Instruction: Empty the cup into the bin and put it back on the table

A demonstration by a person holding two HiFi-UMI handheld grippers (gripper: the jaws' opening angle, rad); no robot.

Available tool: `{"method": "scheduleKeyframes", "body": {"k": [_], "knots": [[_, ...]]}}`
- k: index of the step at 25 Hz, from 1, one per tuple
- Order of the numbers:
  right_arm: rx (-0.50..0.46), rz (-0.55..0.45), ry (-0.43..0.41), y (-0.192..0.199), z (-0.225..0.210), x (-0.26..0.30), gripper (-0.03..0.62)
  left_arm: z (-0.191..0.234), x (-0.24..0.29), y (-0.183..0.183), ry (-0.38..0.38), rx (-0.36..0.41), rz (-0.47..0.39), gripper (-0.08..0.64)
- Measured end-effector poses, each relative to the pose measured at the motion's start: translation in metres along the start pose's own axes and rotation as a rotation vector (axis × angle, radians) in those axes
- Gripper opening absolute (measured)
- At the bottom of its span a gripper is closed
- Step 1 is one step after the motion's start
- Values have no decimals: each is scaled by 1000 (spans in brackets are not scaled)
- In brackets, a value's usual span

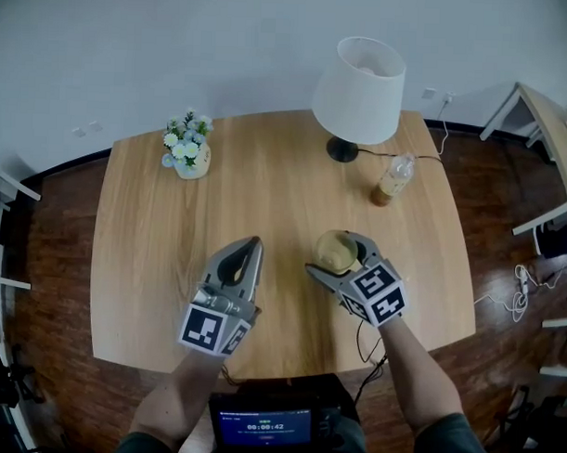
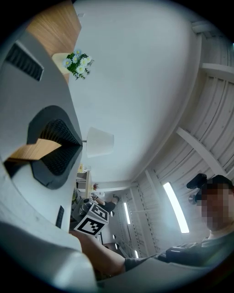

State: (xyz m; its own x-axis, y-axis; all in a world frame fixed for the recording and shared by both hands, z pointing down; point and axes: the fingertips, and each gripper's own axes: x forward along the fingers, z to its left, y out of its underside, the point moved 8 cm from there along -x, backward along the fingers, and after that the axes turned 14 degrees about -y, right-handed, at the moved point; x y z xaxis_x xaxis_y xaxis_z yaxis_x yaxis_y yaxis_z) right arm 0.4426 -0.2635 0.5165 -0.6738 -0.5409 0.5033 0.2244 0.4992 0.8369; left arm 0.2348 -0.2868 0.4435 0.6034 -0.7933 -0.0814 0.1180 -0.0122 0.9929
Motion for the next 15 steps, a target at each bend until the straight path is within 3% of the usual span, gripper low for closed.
{"method": "scheduleKeyframes", "body": {"k": [6,15], "knots": [[18,-4,7,14,-15,19,393,9,10,23,-18,4,46,2],[66,-5,35,41,-36,42,393,19,33,79,-81,-19,257,2]]}}
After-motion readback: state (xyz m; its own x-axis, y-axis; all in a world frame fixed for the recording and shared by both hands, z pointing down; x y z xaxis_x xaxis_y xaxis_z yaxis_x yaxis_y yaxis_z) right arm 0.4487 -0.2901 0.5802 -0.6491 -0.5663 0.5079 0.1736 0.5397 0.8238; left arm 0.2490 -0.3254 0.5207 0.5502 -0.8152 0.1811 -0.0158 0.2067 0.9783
